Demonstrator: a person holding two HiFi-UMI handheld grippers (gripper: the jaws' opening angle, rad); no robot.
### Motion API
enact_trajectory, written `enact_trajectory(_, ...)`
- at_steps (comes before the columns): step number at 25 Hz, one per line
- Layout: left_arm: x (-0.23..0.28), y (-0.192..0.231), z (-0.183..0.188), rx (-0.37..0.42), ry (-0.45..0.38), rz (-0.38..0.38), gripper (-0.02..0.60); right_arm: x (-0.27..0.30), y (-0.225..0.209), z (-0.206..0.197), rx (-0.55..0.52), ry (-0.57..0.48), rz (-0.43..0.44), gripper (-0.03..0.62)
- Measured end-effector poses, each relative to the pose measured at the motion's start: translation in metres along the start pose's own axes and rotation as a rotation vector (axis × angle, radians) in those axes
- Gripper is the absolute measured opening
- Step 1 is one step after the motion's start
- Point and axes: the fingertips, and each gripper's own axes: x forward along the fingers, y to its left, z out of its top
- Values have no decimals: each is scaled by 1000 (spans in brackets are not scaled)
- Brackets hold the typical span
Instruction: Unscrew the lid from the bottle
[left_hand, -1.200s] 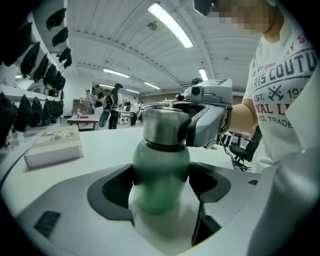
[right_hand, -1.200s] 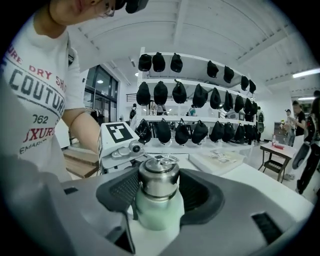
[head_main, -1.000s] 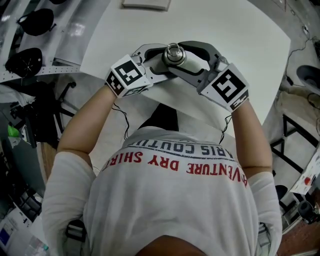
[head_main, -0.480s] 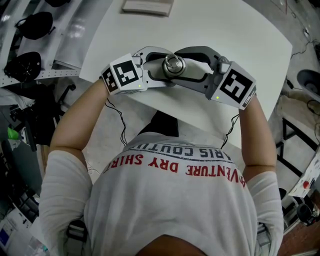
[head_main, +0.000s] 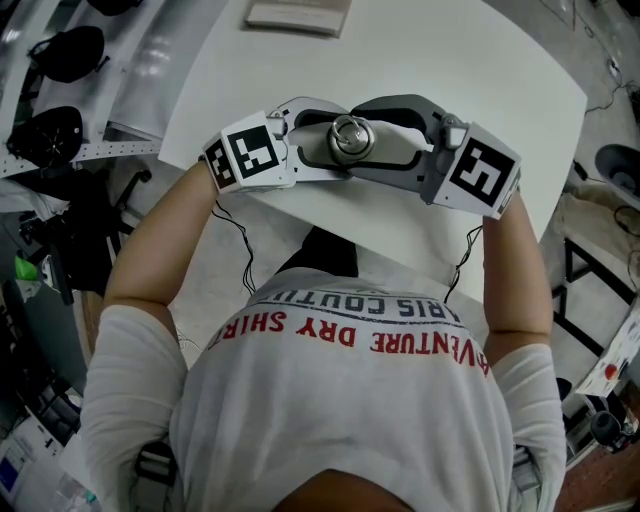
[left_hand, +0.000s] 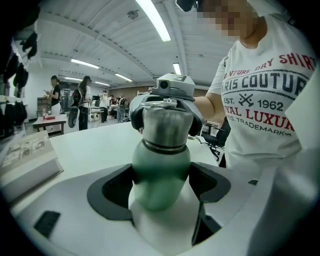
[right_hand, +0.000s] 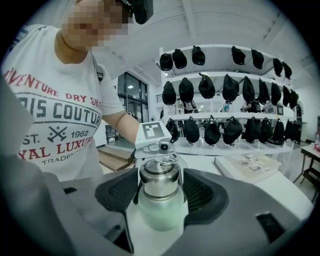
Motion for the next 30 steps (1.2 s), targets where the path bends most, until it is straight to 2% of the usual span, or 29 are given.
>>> enact_trajectory(6,-2,1,-2,-59,-29,92,357,-7,-3,5,43,-32,-128,295)
enact_trajectory(12,-4,5,-3,-150,-63,254,357,-9,-5,5,46,-21,-354,296)
enact_trajectory(16,-4,4,-3,-215,-75,376,357,-8,-1,-3,107,-14,-461,296)
enact_trajectory(20,-4,4,-5,-287,-88,491,357,-2,1,-6,142,-8,-518,296)
enact_trajectory(23,-4,4,-4,-316,-107,550,356,3,1,-5,152,-2,-541,295)
enact_trajectory(30,-3,5,-2,-337,-125,602,356,2,-4,-8,143,17,-598,256)
